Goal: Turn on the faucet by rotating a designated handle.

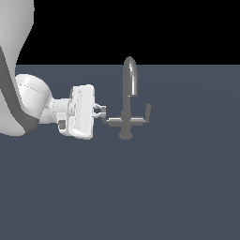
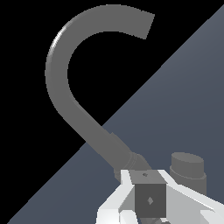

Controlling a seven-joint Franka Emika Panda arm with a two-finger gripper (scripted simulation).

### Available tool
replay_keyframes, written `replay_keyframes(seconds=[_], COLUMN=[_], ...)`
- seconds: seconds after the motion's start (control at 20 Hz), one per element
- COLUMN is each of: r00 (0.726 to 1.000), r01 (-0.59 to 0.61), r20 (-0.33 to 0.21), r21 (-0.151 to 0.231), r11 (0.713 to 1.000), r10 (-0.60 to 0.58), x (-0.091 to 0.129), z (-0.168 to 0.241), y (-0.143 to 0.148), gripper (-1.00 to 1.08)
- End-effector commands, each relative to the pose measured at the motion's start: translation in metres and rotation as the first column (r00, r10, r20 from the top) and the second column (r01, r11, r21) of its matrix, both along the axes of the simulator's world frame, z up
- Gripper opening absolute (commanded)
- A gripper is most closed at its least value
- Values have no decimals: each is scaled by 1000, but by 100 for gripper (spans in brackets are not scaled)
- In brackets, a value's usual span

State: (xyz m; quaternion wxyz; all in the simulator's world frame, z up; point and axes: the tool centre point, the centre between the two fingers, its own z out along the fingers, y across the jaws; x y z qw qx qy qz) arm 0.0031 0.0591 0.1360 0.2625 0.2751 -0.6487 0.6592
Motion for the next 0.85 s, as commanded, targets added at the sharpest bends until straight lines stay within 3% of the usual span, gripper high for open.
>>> replay_keyframes(seconds=[0.0, 0.2, 0.3, 0.8], r00=[1000, 1000, 1000, 1000], r01=[6, 8, 4, 8], r20=[-13, -12, 12, -12], r21=[-7, -8, -2, -8], r11=[1000, 1000, 1000, 1000], r10=[-7, -8, -4, -8], x=[-15, -29, -17, -47], z=[-5, -10, -1, -59], y=[0, 0, 0, -1], gripper=[-100, -100, -100, -100])
